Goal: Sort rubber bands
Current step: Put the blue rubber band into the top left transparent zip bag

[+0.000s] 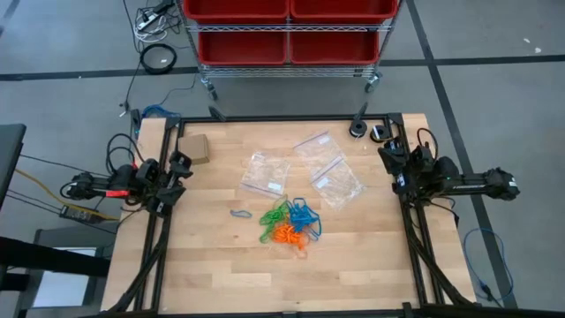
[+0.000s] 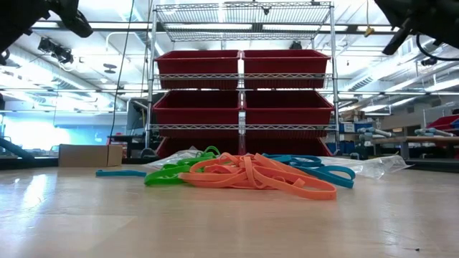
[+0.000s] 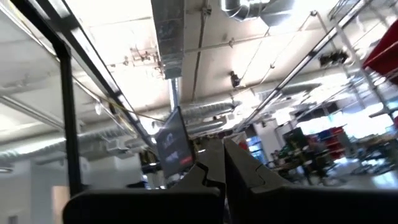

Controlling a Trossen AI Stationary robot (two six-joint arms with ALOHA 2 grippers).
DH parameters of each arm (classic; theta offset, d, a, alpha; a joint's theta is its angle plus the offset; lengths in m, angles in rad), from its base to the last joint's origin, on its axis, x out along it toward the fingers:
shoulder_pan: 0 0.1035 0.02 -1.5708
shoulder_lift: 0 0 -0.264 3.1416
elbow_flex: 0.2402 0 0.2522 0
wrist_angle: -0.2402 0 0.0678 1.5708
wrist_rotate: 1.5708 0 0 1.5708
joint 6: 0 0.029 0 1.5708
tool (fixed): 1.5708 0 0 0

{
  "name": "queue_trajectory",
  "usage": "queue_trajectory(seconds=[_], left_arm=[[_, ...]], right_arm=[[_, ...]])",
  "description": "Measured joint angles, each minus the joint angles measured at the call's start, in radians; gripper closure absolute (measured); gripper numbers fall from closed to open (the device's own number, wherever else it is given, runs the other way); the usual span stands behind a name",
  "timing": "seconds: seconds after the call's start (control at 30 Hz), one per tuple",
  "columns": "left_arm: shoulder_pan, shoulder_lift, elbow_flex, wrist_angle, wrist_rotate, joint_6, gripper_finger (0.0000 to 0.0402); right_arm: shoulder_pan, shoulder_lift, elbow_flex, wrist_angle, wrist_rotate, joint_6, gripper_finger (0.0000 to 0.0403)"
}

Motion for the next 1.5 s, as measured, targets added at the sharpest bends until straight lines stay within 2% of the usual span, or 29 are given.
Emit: queue_trajectory(seconds=[0.33, 0.5, 0.73, 0.83, 0.9, 1.0, 1.13, 1.3, 1.4, 1.5], left_arm=[[0.0, 0.0, 0.0, 0.025, -0.02, 0.054, 0.0179], [0.0, 0.0, 0.0, 0.064, -0.02, 0.06, 0.0179], [0.0, 0.0, 0.0, 0.031, -0.023, 0.027, 0.0179], [0.0, 0.0, 0.0, 0.009, -0.09, 0.043, 0.0179], [0.0, 0.0, 0.007, -0.028, -0.141, 0.11, 0.0184], [0.0, 0.005, 0.054, -0.13, -0.205, 0.22, 0.021], [0.0, 0.051, 0.151, -0.265, -0.299, 0.338, 0.0277], [0.0, 0.156, 0.319, -0.508, -0.361, 0.37, 0.038], [0.0, 0.238, 0.405, -0.602, -0.364, 0.371, 0.0392], [0.0, 0.322, 0.458, -0.603, -0.364, 0.373, 0.0384]], right_arm=[[0.0, 0.0, 0.0, 0.036, 0.0, 0.004, 0.0403], [0.0, 0.0, 0.0, 0.044, 0.118, -0.086, 0.0403], [-0.001, 0.031, 0.0, -0.015, 0.104, -0.056, 0.0402], [-0.001, 0.083, 0.0, -0.067, 0.152, 0.006, 0.0396], [-0.001, 0.136, 0.0, -0.08, 0.164, 0.027, 0.0388], [-0.001, 0.228, 0.031, -0.082, 0.157, 0.016, 0.0375], [-0.001, 0.384, 0.161, -0.1, 0.144, -0.086, 0.0336], [-0.001, 0.581, 0.395, -0.345, 0.123, -0.183, 0.0254], [-0.001, 0.691, 0.53, -0.542, 0.123, -0.205, 0.0213], [0.012, 0.78, 0.632, -0.65, 0.124, -0.204, 0.0191]])
